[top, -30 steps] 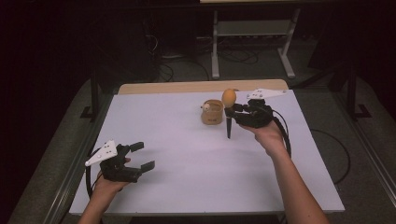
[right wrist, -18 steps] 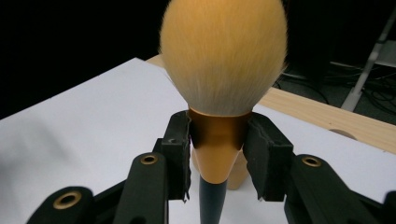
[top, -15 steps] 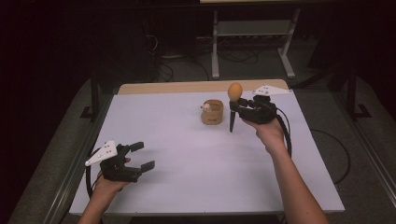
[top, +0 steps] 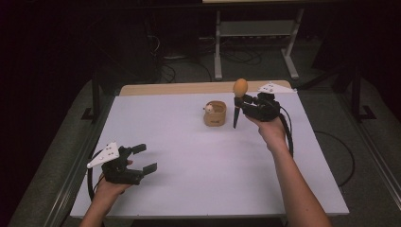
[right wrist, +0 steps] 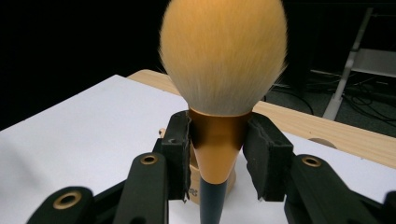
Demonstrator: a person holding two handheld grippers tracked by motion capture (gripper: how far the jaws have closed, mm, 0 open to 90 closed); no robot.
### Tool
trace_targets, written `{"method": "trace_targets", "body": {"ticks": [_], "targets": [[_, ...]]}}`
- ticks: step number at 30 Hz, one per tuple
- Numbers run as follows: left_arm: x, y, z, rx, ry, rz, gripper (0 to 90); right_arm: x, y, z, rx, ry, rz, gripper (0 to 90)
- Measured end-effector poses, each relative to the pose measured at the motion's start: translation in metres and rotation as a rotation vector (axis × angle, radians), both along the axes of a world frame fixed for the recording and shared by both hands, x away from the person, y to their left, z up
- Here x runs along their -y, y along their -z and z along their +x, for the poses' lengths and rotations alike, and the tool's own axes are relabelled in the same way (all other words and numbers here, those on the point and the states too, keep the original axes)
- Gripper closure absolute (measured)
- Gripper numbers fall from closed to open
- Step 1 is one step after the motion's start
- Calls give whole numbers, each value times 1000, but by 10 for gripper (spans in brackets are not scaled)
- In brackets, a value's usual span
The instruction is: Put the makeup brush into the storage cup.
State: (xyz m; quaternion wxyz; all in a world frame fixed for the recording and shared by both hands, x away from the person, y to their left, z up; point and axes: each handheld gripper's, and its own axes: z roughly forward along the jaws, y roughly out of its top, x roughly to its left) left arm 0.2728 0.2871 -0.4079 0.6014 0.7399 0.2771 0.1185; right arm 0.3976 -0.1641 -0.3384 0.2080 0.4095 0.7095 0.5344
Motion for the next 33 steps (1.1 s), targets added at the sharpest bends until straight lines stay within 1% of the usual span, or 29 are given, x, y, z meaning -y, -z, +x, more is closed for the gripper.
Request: {"method": "trace_targets", "body": {"ticks": [12,15,21,29,31,33], "targets": [[0,0,0,1,1,0,101,-3,-1,8,19,24,7,616],[0,0,0,0,1,-5,101,-5,-3,11,34,28,12,616],[0,0,0,-3,-5,-16,101,-8,-3,15,43,32,17,616],[0,0,1,9,2,-6,101,-11,-3,19,55,41,24,616],[0,0,0,2,0,-9,101,-11,-3,20,63,41,27,616],[0,0,1,4,1,-8,101,-12,-4,21,69,45,25,616]]}}
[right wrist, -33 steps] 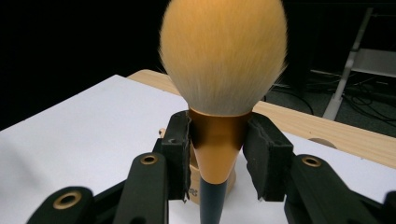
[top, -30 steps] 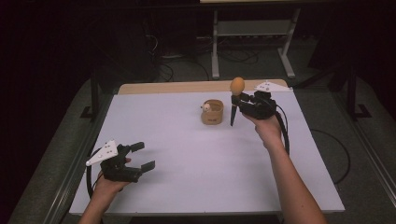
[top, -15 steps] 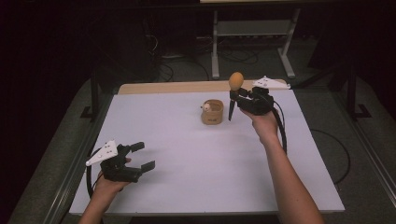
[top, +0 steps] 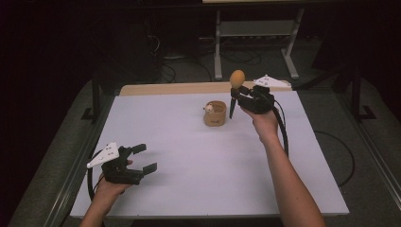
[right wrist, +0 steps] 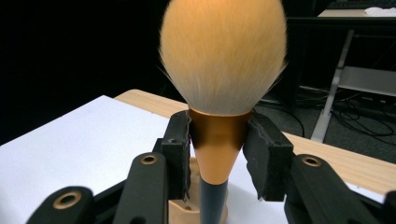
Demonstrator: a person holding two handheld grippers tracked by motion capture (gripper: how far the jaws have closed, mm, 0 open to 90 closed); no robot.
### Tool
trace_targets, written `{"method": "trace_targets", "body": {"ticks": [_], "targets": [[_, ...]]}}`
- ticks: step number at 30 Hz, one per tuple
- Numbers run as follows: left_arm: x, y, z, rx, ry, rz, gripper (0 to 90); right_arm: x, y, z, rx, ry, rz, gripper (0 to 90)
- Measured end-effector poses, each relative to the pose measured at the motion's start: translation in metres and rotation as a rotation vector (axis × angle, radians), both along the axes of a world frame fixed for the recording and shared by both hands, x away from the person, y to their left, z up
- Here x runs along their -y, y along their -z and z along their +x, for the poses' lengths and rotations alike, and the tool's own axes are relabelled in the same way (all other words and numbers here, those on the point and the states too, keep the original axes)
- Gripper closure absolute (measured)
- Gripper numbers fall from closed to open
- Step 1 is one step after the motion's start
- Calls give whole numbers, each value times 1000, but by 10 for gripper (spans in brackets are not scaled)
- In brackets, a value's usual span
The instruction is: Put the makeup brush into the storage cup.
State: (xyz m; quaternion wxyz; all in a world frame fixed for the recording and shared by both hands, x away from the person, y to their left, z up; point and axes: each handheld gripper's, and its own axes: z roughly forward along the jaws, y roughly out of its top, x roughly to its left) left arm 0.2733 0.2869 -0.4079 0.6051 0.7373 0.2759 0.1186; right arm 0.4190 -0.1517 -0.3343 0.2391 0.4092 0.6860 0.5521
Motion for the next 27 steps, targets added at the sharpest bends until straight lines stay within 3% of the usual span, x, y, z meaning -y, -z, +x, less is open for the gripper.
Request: {"method": "trace_targets", "body": {"ticks": [27], "targets": [[0,0,-1,-11,-7,-11,101,-16,-15,9,40,-6,12,616]]}}
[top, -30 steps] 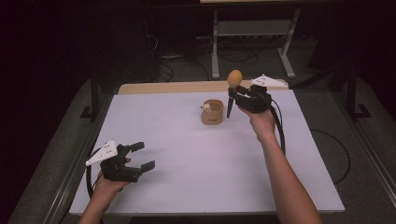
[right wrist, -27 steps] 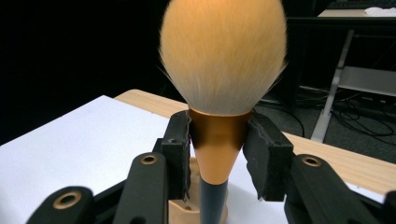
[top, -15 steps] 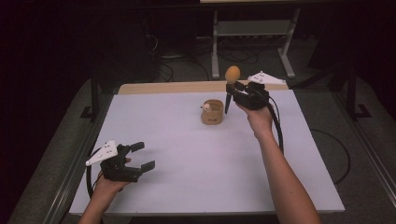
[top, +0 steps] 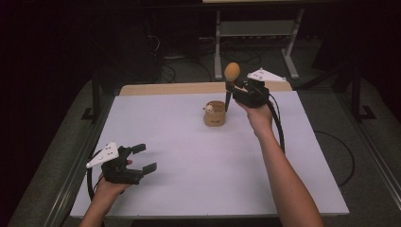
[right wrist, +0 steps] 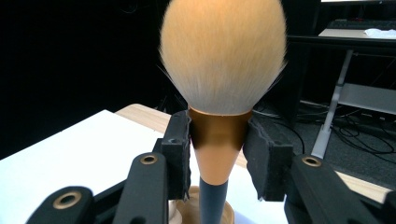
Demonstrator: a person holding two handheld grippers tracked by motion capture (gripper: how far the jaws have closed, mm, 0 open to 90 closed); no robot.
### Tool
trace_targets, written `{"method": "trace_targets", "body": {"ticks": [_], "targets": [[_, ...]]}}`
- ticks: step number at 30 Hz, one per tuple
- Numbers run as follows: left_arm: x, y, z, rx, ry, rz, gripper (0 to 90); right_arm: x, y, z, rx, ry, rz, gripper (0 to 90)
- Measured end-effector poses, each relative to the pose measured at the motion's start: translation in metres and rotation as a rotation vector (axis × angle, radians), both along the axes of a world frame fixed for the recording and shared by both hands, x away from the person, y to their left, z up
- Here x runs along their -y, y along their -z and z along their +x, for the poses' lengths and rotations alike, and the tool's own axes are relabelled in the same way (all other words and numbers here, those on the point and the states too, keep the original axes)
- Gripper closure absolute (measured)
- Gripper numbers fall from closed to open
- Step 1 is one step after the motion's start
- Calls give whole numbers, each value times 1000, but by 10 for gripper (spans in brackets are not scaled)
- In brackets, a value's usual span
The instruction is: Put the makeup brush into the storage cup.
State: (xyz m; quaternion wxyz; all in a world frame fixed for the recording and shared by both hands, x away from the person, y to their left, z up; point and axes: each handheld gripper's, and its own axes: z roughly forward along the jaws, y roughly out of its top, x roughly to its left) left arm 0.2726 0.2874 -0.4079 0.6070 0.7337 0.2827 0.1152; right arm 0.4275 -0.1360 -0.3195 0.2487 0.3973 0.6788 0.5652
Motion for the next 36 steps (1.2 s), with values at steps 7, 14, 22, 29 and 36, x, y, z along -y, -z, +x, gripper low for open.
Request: {"method": "trace_targets", "body": {"ticks": [7,14,22,29,36], "targets": [[1,0,0,0,0,1,101,-4,-3,3,10,-3,1,616],[0,0,0,0,0,1,102,-9,-2,6,15,-7,-8,616],[0,0,0,0,1,2,101,-14,1,10,10,-12,-19,616],[0,0,0,4,3,3,101,-17,6,13,1,-9,-37,615],[0,0,0,3,2,-5,101,-19,12,18,-14,-10,-48,615]]}}
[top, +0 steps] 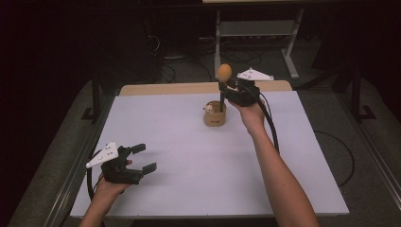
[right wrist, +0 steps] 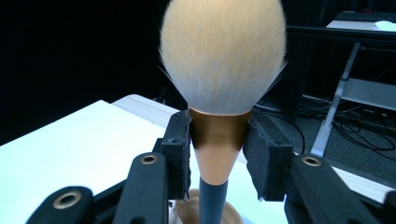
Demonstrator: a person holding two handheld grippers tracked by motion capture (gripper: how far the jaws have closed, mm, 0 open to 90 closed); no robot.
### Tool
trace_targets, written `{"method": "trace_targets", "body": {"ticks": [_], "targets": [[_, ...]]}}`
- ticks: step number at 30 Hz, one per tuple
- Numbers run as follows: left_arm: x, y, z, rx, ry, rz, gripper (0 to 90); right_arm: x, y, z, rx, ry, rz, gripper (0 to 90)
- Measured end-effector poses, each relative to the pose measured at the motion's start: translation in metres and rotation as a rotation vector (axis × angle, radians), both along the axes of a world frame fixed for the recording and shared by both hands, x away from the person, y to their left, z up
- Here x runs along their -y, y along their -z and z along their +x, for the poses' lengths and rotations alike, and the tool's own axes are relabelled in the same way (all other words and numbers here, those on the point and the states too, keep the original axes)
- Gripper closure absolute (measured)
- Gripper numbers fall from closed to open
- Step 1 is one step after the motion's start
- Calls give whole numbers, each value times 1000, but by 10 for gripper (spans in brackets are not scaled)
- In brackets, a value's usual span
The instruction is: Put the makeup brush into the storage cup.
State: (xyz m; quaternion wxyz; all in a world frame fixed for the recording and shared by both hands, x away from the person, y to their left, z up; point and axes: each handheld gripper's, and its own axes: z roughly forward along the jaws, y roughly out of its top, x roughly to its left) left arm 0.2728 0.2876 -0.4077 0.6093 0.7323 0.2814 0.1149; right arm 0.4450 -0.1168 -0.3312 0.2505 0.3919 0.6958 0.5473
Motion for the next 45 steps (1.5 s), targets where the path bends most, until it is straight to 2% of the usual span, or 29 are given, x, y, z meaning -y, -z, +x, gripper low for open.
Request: {"method": "trace_targets", "body": {"ticks": [16,22,41,43,44,45], "targets": [[1,0,0,-1,1,0,101,-3,9,6,-32,1,-26,615],[1,0,0,4,1,7,101,-5,12,7,-43,-6,-53,615],[0,0,0,2,3,8,101,-10,25,14,-94,-17,-68,614],[0,0,0,1,2,5,101,-12,27,15,-108,-26,-74,610],[0,0,0,1,2,7,101,-14,30,16,-117,-43,-91,554],[0,0,0,0,2,4,101,-14,30,16,-117,-43,-91,554]]}}
